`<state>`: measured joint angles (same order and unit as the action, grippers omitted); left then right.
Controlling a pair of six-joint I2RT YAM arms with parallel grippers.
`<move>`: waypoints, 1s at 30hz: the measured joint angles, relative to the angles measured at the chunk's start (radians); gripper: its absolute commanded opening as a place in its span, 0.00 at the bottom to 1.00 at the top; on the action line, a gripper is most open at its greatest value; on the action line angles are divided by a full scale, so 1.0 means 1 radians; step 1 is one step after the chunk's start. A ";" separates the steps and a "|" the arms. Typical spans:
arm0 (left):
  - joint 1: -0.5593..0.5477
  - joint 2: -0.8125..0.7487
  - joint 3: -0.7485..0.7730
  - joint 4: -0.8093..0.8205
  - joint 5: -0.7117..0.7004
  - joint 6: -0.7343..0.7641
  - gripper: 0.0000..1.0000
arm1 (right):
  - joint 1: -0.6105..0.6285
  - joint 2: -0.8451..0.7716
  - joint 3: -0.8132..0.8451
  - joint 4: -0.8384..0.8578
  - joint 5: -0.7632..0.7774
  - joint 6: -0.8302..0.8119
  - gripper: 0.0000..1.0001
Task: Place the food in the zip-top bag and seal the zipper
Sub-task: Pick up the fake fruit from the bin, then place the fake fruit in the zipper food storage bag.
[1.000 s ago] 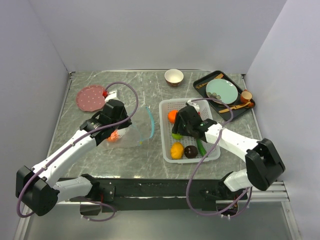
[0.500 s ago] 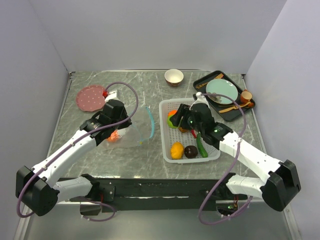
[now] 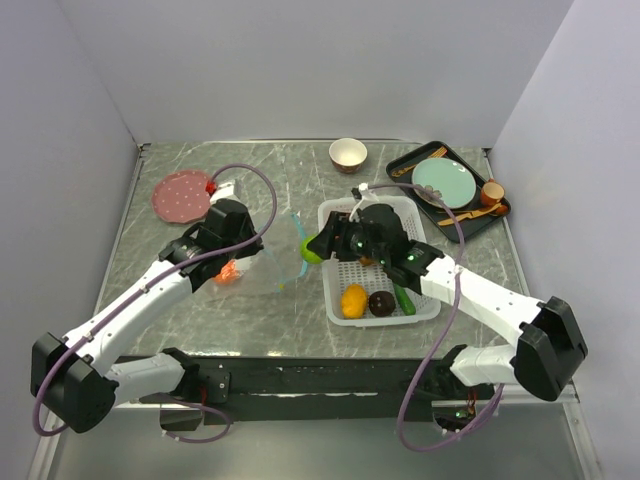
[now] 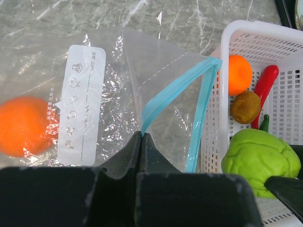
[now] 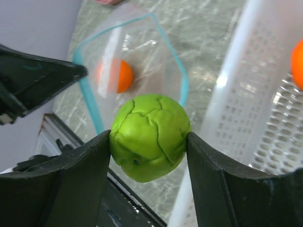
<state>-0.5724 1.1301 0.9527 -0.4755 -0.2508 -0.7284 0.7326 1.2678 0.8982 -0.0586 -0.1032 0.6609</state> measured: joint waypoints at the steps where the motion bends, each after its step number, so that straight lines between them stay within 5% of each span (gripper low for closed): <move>1: 0.000 -0.001 0.000 0.000 0.000 0.002 0.01 | 0.005 0.006 0.006 0.007 -0.008 0.000 0.46; 17: 0.000 -0.049 -0.001 0.004 0.026 0.011 0.01 | 0.040 0.224 0.126 0.045 -0.077 -0.005 0.49; 30: 0.000 -0.077 -0.006 0.005 0.025 0.011 0.01 | 0.077 0.306 0.254 0.045 -0.105 -0.032 0.63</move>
<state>-0.5724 1.0531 0.9466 -0.4706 -0.2260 -0.7177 0.8093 1.5742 1.1522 -0.0139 -0.2077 0.6289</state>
